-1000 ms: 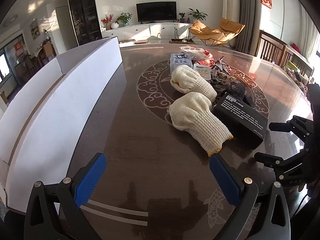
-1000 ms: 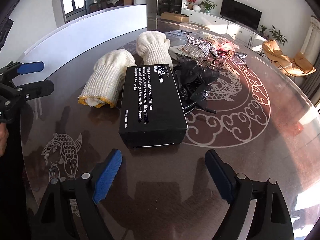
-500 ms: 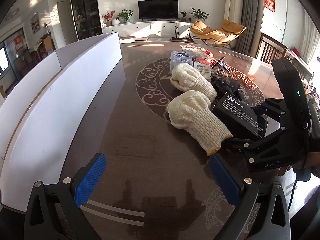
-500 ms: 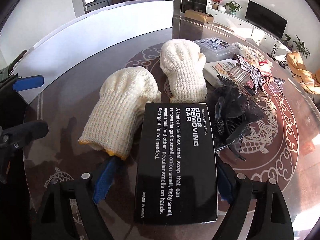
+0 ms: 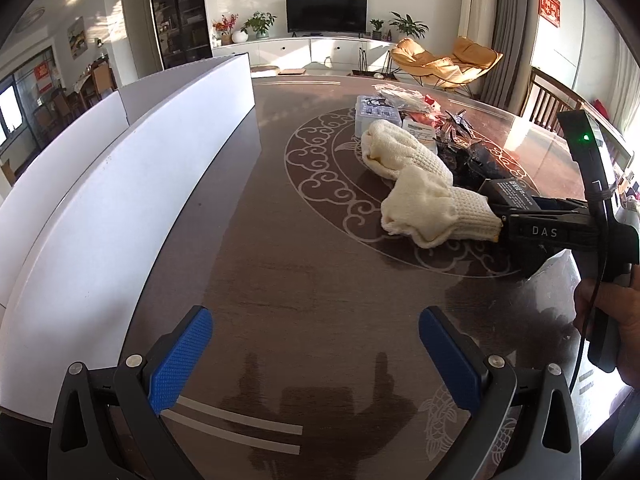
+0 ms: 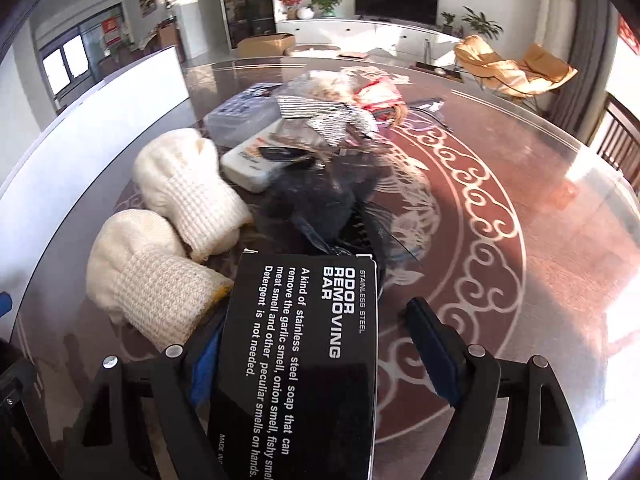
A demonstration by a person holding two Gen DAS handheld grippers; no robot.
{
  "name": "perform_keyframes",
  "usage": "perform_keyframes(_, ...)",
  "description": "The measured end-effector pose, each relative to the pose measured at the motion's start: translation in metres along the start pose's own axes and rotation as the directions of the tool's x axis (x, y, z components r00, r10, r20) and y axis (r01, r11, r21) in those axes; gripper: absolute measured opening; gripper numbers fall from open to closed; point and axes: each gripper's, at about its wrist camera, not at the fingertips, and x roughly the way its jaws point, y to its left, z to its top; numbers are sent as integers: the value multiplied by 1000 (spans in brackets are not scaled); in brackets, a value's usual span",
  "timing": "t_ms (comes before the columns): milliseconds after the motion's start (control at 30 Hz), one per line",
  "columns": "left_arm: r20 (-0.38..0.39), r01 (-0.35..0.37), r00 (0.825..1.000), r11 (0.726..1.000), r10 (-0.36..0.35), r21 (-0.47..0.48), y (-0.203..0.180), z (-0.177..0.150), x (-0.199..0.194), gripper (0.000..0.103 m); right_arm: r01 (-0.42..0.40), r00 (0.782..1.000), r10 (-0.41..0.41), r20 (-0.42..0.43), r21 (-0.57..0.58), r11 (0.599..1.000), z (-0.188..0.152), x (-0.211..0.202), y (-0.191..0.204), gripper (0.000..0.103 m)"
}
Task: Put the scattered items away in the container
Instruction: 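Move the right tool onto the black odor removing bar box and grasp it, then grasp a white knit glove with the left tool while the right tool holds the black box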
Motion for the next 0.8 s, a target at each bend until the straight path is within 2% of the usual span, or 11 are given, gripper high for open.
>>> perform_keyframes(67, -14, 18, 1000, 1000, -18, 7, -3, -2, 3, 103, 33, 999, -33, -17, 10, 999, -9, -8, -18, 85)
perform_keyframes(133, -27, 21, 999, 1000, -20, 22, -8, -4, 6, 103, 28, 999, -28, -21, 4, 1000, -24, -21, -30, 86)
perform_keyframes(233, -30, 12, 1000, 999, -10, 46, -15, -6, 10, 103, 26, 1000, -26, 2, -6, 1000, -55, -44, -40, 85)
perform_keyframes(400, -15, 3, 1000, 995, -1, 104, -26, -8, 10, 103, 74, 996, -77, 37, 62, 995, -91, -68, -49, 85)
perform_keyframes(500, -18, 76, 997, 982, -74, 176, -37, 1, 9, 103, 75, 996, -78, 41, 74, 994, -96, -74, -52, 85)
perform_keyframes(567, -48, 141, 990, 950, -133, 278, -51, 15, 11, 103, 80, 996, -83, 41, 68, 994, -96, -73, -51, 86)
perform_keyframes(600, -67, 164, 986, 921, -150, 352, -60, 22, 14, 103, 81, 996, -84, 41, 69, 994, -98, -73, -50, 86)
perform_keyframes(633, -77, 164, 986, 888, -145, 430, -69, 28, 18, 103, 82, 996, -85, 42, 69, 994, -99, -74, -50, 86)
perform_keyframes(700, -55, 87, 996, 830, -68, 552, -80, 38, 34, 103, 86, 995, -89, 42, 70, 994, -101, -73, -48, 85)
perform_keyframes(733, -51, 58, 998, 809, -35, 585, -82, 44, 45, 103, 87, 995, -90, 42, 70, 994, -102, -73, -48, 85)
perform_keyframes(800, -94, 92, 995, 794, -45, 601, -82, 56, 62, 103, 86, 995, -90, 43, 70, 994, -102, -73, -48, 85)
